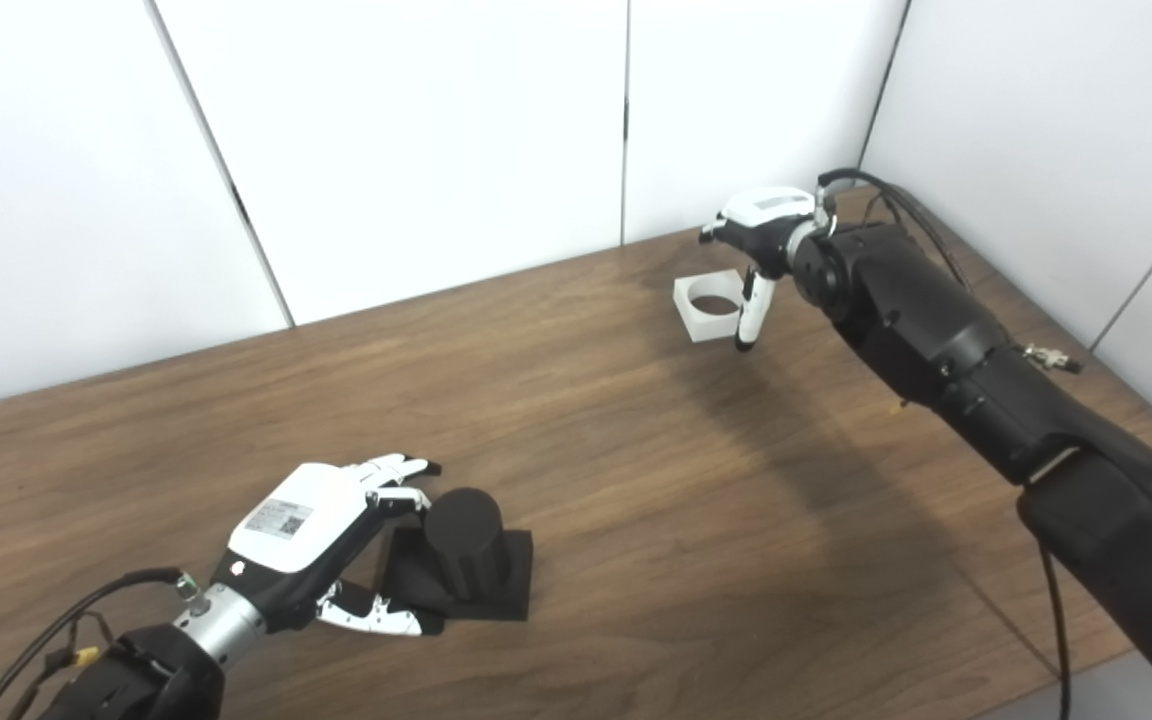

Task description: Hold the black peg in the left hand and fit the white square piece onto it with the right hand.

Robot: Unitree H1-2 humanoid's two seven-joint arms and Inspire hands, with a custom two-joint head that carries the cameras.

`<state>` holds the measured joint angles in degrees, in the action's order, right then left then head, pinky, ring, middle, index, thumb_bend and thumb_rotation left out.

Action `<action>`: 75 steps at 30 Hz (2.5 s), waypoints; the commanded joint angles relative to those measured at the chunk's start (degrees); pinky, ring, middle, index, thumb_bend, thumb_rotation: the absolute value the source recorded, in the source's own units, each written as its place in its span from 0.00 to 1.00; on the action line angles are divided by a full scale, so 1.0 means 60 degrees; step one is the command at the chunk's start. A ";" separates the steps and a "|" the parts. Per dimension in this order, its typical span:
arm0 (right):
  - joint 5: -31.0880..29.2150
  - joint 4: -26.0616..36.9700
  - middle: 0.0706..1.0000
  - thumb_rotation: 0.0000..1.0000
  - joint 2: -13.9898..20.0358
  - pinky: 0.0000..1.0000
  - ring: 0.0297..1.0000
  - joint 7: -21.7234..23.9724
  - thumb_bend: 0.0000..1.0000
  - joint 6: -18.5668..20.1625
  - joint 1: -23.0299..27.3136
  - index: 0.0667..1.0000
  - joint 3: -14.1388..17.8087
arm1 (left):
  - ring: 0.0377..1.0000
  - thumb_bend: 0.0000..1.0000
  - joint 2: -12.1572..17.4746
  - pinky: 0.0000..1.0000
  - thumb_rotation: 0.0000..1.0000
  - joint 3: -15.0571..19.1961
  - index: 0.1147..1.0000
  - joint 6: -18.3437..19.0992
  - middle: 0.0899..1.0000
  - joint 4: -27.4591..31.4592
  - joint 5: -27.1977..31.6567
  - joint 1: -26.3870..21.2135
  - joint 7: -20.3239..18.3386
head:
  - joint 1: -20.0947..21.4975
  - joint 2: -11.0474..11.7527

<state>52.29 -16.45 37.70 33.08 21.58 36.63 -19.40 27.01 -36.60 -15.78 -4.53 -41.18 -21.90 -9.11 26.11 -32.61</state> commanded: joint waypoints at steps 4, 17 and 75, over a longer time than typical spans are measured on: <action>-0.0011 -0.0144 0.99 0.12 0.0090 0.90 0.97 -0.0272 0.86 -0.0199 0.0745 0.90 -0.0047 | 0.89 0.52 0.0368 0.78 0.06 -0.0581 0.42 0.0081 0.88 -0.0148 -0.0679 0.0767 -0.1263 | -0.0067 -0.0051; -0.0099 -0.0674 0.97 0.12 -0.0132 0.90 0.95 -0.0594 0.82 -0.0248 0.0843 0.89 -0.0208 | 0.88 0.52 0.0422 0.78 0.06 -0.0473 0.42 0.0436 0.87 0.0446 -0.0484 0.0866 -0.1654 | -0.0185 -0.0149; -0.0934 -0.0451 0.79 0.13 0.0300 0.88 0.87 -0.1393 0.52 -0.0923 0.0376 0.44 -0.0150 | 0.89 0.52 0.0360 0.78 0.06 -0.0239 0.42 0.0670 0.88 0.0723 -0.0514 0.0925 -0.2088 | -0.0764 -0.0712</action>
<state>47.44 -21.39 37.77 25.98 17.38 36.88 -21.48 27.32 -35.40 -11.63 2.50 -41.16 -18.83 -15.57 22.25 -36.38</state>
